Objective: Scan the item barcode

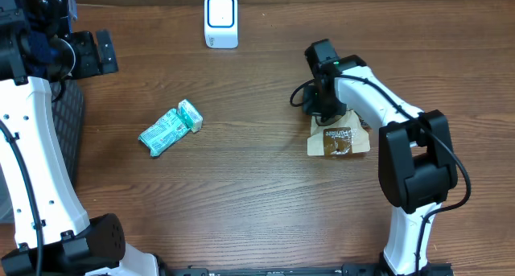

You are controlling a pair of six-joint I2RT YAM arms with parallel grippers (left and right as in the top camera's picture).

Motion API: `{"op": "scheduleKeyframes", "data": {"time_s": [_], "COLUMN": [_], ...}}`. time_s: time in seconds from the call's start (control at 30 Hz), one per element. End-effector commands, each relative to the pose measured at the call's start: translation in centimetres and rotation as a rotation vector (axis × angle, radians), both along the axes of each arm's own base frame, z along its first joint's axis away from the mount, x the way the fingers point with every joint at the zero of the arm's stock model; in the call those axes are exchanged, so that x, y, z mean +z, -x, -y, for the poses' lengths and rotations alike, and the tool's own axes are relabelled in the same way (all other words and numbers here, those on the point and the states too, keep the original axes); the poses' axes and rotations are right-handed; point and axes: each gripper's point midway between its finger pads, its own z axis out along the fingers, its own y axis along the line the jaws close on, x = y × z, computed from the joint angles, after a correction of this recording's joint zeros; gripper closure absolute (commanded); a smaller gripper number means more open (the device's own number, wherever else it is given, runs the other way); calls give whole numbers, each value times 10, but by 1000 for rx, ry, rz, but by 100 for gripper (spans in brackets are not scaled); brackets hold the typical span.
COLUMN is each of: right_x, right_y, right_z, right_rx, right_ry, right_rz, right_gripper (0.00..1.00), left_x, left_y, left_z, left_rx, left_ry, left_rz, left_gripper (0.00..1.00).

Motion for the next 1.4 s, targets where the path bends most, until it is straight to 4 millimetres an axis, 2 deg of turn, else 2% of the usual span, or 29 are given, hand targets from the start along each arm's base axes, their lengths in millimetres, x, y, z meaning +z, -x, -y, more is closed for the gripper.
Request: {"op": "scheduleKeyframes", "data": {"time_s": [0.0, 0.17, 0.43, 0.57, 0.7, 0.8, 0.93, 1.0, 1.2, 1.37], "right_x": [-1, -1, -2, 0, 17, 46, 88, 101, 105, 106], "right_y": [-2, -2, -1, -2, -6, -12, -18, -20, -21, -19], "right_z": [29, 52, 68, 69, 58, 38, -9, -34, -98, -165], "right_rx": [-56, -101, -85, -90, -83, -35, 87, 131, 251, 381], "right_ry": [54, 59, 69, 64, 4, -100, -320, -417, -513, -549], "right_rz": [-3, -23, -40, -39, -42, -34, -11, 8, 75, 188], "right_gripper": [84, 86, 87, 90, 90, 86, 78, 73, 65, 62], "left_x": [8, 8, 8, 8, 8, 8, 8, 8, 8, 8], "left_y": [-2, -2, -2, -2, -2, -2, -2, -2, -2, -2], "left_z": [4, 4, 4, 4, 4, 4, 4, 4, 4, 4], "left_rx": [-27, -28, -28, -28, -28, -28, -28, -28, -28, -28], "left_ry": [-19, -19, -19, -19, -19, -19, -19, -19, -19, -19], "left_rz": [24, 24, 24, 24, 24, 24, 24, 24, 24, 24], "left_gripper": [0, 0, 1, 0, 0, 1, 1, 0, 0, 1]}}
